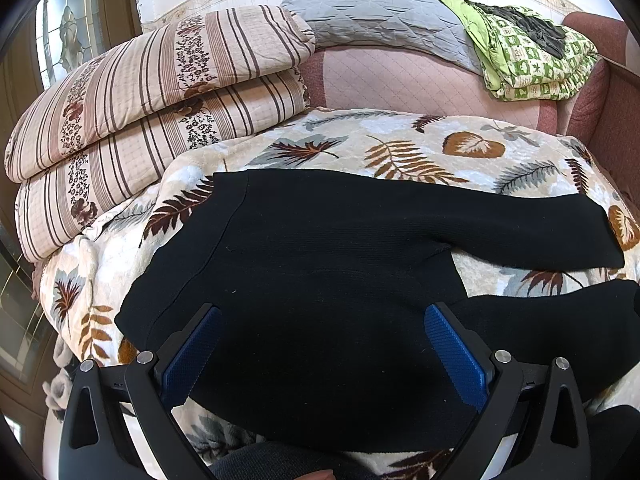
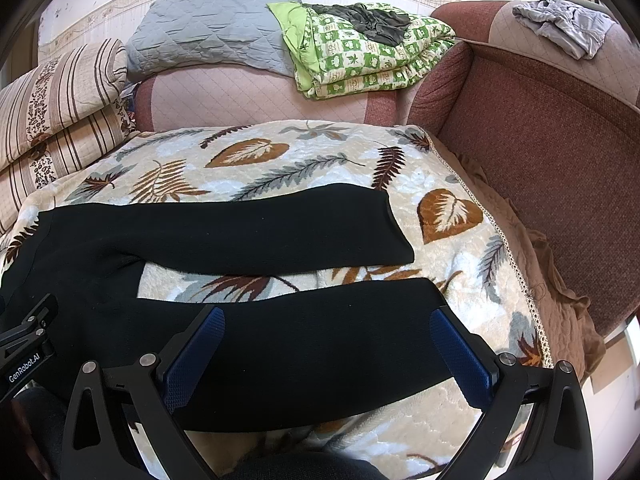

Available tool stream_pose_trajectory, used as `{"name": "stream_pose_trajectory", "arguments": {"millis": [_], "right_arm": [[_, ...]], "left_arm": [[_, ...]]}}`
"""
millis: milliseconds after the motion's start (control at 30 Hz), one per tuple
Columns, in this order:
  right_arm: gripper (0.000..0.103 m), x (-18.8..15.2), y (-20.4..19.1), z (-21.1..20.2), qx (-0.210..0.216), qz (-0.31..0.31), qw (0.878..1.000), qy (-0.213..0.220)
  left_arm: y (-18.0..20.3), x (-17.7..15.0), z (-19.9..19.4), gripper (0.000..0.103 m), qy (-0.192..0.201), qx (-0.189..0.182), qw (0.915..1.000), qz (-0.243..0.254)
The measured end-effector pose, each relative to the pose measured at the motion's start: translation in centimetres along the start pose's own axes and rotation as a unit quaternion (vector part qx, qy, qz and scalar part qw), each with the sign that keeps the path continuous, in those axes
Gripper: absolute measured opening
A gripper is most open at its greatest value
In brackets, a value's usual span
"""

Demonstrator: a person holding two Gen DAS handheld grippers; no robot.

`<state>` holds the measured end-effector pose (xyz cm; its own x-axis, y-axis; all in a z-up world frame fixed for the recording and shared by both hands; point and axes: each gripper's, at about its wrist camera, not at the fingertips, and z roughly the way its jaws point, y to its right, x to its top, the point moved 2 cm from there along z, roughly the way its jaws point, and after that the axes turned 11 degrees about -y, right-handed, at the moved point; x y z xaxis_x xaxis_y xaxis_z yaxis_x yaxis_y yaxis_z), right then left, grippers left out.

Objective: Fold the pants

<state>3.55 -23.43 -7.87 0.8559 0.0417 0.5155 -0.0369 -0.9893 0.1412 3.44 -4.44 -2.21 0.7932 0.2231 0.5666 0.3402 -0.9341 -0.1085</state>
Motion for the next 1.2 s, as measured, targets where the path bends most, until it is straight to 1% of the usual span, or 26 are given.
{"name": "stream_pose_trajectory", "arguments": {"millis": [1200], "right_arm": [[0.103,-0.05,-0.14,0.07,-0.001,0.000,1.000,0.001]], "left_arm": [[0.13,0.04,0.01,0.102,0.000,-0.002,1.0000,0.000]]}}
